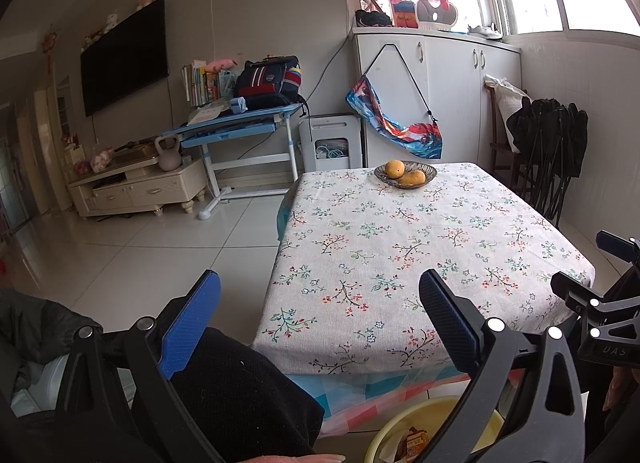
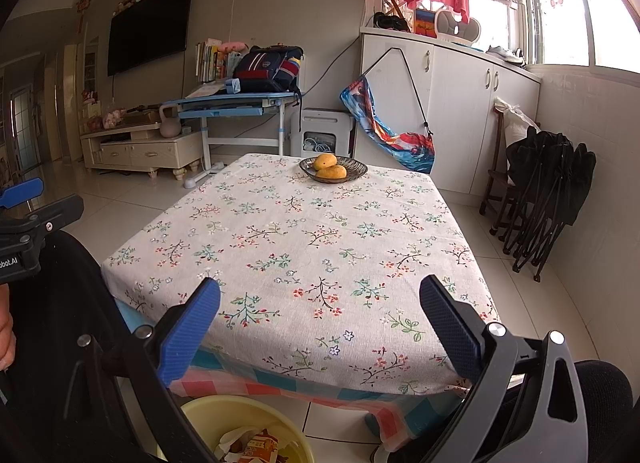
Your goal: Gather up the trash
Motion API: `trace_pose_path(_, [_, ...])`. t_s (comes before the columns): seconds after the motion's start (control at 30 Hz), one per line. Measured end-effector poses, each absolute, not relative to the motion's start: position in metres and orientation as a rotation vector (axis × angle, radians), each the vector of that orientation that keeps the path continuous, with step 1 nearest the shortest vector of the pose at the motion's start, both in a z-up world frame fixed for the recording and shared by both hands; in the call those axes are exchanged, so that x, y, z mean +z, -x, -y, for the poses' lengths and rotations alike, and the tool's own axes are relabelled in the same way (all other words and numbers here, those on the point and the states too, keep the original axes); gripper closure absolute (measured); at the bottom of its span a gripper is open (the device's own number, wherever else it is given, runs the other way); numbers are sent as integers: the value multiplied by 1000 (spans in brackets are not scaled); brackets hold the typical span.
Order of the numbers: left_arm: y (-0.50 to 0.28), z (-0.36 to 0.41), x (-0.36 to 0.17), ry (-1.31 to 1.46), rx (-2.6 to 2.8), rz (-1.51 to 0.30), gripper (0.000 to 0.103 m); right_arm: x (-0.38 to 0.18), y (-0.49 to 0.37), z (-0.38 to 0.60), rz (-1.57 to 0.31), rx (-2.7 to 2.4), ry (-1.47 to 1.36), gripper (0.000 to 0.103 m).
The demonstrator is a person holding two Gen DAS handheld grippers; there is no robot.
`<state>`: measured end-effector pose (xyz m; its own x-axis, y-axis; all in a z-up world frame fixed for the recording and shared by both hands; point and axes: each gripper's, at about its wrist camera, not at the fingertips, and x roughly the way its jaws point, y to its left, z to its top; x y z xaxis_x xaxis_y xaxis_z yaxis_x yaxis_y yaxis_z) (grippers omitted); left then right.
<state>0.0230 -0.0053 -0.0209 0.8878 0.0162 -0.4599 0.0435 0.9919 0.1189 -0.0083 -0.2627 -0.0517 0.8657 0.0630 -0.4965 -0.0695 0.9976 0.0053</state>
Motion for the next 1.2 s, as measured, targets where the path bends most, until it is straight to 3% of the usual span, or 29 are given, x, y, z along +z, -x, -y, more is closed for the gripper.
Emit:
trace_pose_path(0.77, [-13,4,-26,-181,-30,-431,7,-52,8,266,-528,78,22,7])
trace_pose_path(1.2, [-88,-5,-29,-150,-114,-681,7,-41,-53,294,-615,59,0,7])
